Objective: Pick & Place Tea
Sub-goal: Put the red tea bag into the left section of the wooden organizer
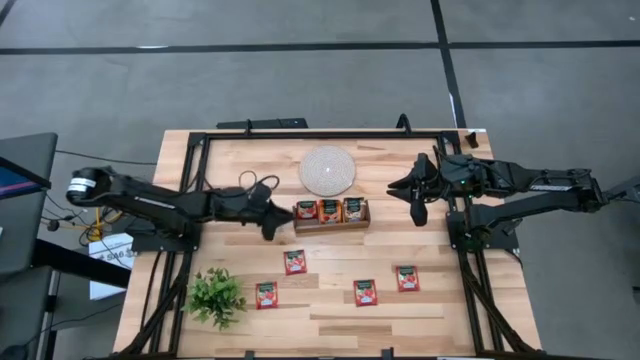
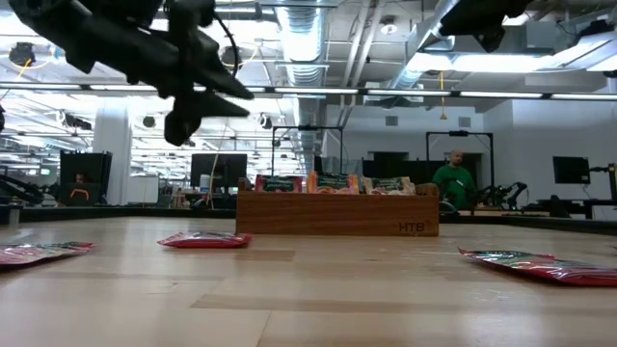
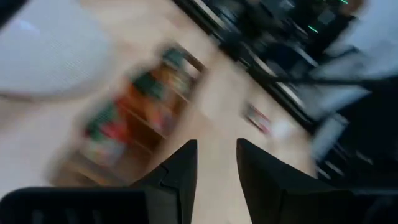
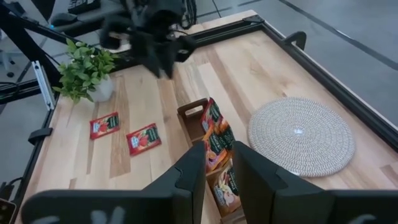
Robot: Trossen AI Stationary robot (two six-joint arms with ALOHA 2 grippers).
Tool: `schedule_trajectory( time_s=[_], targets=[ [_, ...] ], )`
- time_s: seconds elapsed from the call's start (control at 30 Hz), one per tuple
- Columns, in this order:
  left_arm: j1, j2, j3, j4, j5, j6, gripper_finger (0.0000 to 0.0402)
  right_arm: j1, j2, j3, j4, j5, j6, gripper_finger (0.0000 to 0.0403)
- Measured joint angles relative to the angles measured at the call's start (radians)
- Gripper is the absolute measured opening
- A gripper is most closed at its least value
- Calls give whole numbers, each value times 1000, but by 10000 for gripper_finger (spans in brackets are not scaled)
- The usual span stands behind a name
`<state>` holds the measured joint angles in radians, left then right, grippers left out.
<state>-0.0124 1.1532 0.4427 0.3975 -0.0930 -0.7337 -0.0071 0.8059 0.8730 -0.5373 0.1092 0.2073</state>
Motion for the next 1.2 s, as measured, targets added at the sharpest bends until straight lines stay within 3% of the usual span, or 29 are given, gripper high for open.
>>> schedule_trajectory(
  time_s=[0.1, 0.27, 0.67, 0.97, 1.2],
  targets=[
    [-53, -12, 0, -3, 76, -25, 103, 0, 0, 0, -1, -6, -5, 72],
    [-128, -8, 2, -90, 26, -54, 103, 0, 0, 0, -2, -6, -5, 72],
    [-174, 13, 234, -657, 7, 4, 103, 0, 0, 1, -1, -7, 3, 72],
    [-158, 201, 316, -668, 125, 97, 103, 0, 0, 1, 0, -6, 30, 72],
    [-122, 222, 329, -663, 169, 210, 103, 0, 0, 1, -1, -6, 31, 72]
  ],
)
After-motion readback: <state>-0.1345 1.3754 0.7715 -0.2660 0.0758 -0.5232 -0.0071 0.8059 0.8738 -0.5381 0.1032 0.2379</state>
